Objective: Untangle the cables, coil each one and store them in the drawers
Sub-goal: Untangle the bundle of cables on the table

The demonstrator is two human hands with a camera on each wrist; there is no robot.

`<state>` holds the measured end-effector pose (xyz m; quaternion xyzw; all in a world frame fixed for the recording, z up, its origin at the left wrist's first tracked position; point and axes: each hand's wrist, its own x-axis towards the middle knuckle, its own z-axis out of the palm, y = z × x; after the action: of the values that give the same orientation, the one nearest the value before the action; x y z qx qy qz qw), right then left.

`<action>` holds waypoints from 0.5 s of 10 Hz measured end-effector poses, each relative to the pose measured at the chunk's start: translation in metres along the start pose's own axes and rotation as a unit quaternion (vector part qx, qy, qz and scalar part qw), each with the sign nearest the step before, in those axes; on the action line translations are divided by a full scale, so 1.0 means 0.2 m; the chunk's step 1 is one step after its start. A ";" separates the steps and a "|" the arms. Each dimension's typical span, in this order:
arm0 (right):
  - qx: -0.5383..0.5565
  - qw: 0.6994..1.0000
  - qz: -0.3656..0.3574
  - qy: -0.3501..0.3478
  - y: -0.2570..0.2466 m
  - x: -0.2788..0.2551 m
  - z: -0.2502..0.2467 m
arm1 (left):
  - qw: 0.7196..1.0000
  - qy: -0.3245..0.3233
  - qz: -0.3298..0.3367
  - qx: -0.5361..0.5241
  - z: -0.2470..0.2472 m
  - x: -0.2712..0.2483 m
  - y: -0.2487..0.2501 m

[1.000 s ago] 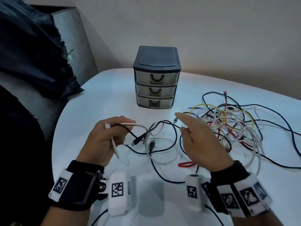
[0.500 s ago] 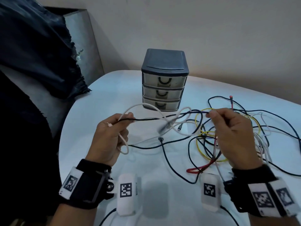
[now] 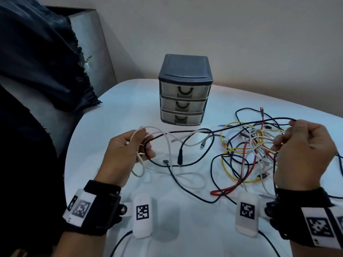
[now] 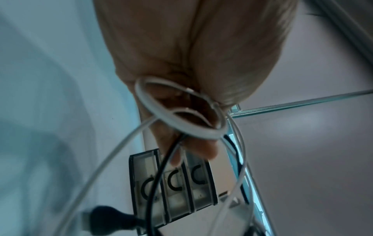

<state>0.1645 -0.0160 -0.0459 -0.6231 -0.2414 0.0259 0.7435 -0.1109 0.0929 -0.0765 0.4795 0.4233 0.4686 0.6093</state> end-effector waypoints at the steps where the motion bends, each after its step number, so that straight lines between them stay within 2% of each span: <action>1: 0.008 0.999 0.016 0.045 0.01 0.07 -0.03 | 0.995 0.056 -0.048 -0.060 -0.01 0.01 0.00; 2: 0.048 0.993 0.104 0.038 0.10 0.24 -0.18 | 0.985 0.124 -0.077 -0.095 -0.06 0.05 0.00; 3: 0.091 0.979 0.136 0.125 0.35 0.39 -0.36 | 0.972 0.182 -0.081 -0.128 -0.12 0.08 0.00; 4: 0.100 0.976 0.155 0.118 0.98 0.63 -1.06 | 0.950 0.243 -0.082 -0.180 -0.19 0.12 -0.02; 5: 0.094 0.988 0.116 0.027 1.11 0.81 -1.38 | 0.929 0.280 -0.090 -0.224 -0.26 0.15 -0.04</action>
<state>0.4744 -0.1639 -0.2300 -0.5750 -0.1441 0.1179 0.7967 -0.1534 0.1303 -0.0956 0.1399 0.5020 0.6098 0.5971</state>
